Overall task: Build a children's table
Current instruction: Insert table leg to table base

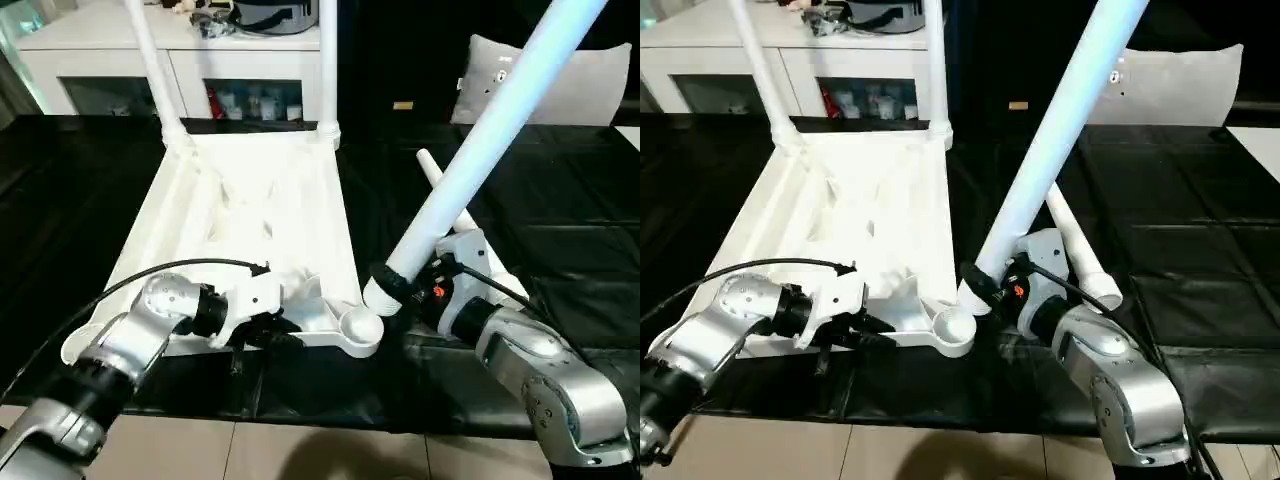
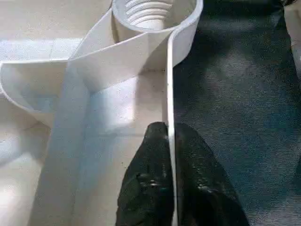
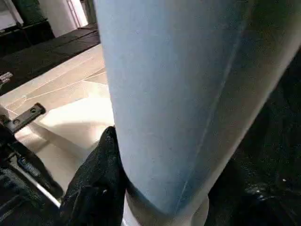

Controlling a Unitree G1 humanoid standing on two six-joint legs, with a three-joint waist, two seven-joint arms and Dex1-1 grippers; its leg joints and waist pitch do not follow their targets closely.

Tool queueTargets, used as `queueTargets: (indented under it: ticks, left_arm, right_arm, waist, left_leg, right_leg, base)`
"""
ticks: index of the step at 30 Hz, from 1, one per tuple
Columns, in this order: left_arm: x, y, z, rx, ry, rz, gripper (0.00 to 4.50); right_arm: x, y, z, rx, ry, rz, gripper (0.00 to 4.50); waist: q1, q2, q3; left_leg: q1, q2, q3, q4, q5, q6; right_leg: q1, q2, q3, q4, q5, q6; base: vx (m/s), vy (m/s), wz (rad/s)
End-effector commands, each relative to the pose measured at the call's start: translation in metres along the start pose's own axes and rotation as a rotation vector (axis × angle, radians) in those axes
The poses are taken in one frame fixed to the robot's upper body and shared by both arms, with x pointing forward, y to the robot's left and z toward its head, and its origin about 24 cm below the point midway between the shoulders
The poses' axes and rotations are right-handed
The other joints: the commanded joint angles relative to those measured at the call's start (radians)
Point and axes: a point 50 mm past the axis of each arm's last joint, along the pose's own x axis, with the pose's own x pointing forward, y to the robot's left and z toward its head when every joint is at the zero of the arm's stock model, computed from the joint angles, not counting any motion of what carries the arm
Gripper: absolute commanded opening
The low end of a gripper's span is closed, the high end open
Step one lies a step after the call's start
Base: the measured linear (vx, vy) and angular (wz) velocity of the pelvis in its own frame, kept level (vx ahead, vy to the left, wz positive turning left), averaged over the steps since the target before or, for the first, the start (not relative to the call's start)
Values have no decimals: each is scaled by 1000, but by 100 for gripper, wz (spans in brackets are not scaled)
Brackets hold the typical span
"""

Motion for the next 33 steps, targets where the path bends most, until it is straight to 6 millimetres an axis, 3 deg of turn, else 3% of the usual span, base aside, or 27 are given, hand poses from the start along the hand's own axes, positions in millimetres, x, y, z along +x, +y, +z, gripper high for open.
queueTargets:
  ticks: [1, 11, 12, 15, 18, 19, 22, 26, 27, 33]
  left_arm:
    - [-5, 6, 1, 8, 10, 30, 4]
    - [6, 11, 14, 39, -74, 63, 0]
    - [9, 11, 17, 47, -85, 57, 0]
    - [17, 11, 22, 56, -119, 48, 0]
    - [20, 10, 17, 55, -82, 71, 0]
    - [20, 11, 16, 52, -78, 75, 0]
    - [20, 12, 13, 30, -67, 104, 0]
    - [21, 14, 12, -14, -68, 124, 0]
    - [21, 14, 12, -14, -65, 116, 28]
    - [20, 13, 8, 9, -48, 135, 66]
  right_arm:
    - [0, 4, 8, -10, -20, 30, 190]
    - [3, 15, 10, -40, 65, 150, 190]
    - [4, 14, 9, -44, 75, 147, 190]
    - [9, 11, 7, -58, 104, 134, 190]
    - [12, 7, 5, -83, 150, 120, 190]
    - [11, 6, 5, -86, 154, 120, 190]
    - [11, 6, 3, -85, 159, 123, 190]
    - [13, 6, -1, -91, 181, 127, 190]
    - [13, 6, -1, -95, 186, 128, 190]
    - [13, 5, -4, -102, 197, 119, 190]
  waist:
    - [0, -4, -61]
    - [4, -8, -60]
    - [3, -15, -60]
    - [5, -11, -62]
    - [5, -12, -63]
    - [8, -19, -63]
    - [8, -18, -64]
    - [6, -21, -61]
    - [6, -20, -60]
    - [5, -17, -60]
  left_leg:
    - [-3, 18, 1, -76, -229, -8]
    - [-1, 17, 2, -75, -231, -1]
    - [-2, 18, 2, -75, -227, -2]
    - [-3, 18, 2, -74, -213, -5]
    - [-2, 18, 3, -73, -210, -3]
    - [-2, 18, 6, -71, -201, 0]
    - [-7, 18, 4, -72, -187, 3]
    - [-5, 16, 5, -72, -206, 6]
    - [-4, 16, 5, -72, -209, 6]
    - [0, 17, 3, -74, -249, 3]
  right_leg:
    - [47, -53, 45, -95, -422, -107]
    - [45, -54, 44, -101, -474, -90]
    - [46, -54, 44, -101, -473, -91]
    - [45, -54, 44, -97, -454, -96]
    - [46, -54, 45, -96, -447, -102]
    - [46, -55, 46, -96, -437, -100]
    - [49, -56, 45, -93, -435, -93]
    - [44, -56, 43, -102, -504, -73]
    - [43, -56, 42, -103, -511, -70]
    - [37, -55, 41, -108, -524, -66]
  base:
    - [0, 0, 0]
    - [0, 0, 0]
    - [0, 0, 0]
    - [0, 0, 0]
    - [0, 0, 0]
    - [0, 0, 0]
    - [0, 0, 0]
    - [0, 0, 0]
    - [0, 0, 0]
    - [0, 0, 0]
